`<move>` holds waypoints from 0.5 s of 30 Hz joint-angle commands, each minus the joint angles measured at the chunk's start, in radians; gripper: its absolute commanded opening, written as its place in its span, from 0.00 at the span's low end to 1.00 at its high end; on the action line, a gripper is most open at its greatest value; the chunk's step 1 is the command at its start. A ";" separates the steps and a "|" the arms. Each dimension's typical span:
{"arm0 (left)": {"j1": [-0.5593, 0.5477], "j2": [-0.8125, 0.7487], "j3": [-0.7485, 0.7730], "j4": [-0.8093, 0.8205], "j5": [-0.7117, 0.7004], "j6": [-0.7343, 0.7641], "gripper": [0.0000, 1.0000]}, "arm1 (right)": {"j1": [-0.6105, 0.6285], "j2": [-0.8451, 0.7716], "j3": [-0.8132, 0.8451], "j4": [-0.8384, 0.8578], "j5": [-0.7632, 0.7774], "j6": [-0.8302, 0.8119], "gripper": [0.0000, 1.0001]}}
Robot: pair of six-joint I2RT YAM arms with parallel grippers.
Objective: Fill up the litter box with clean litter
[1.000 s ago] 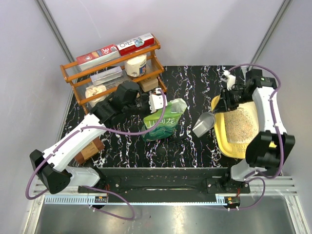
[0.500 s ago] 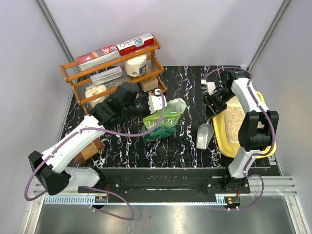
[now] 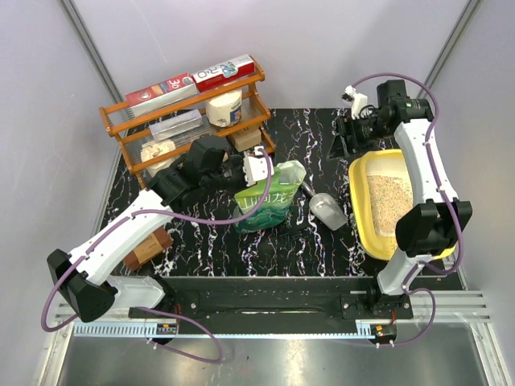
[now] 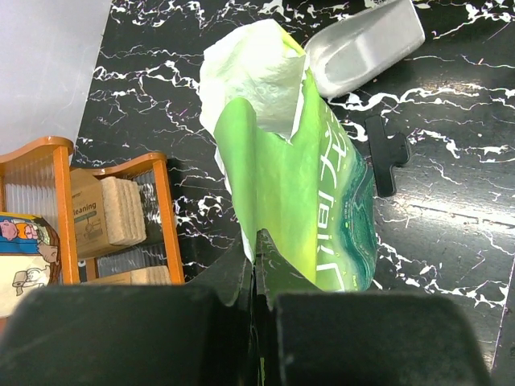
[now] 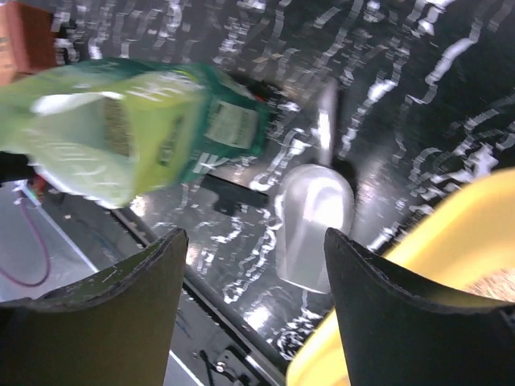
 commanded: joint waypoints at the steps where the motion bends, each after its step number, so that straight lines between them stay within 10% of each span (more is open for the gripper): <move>1: 0.012 -0.030 0.001 0.004 -0.015 0.007 0.00 | 0.085 -0.031 0.042 0.006 -0.138 0.103 0.74; 15: 0.023 -0.026 0.001 0.004 -0.012 0.014 0.00 | 0.289 0.044 0.016 0.073 0.027 0.233 0.59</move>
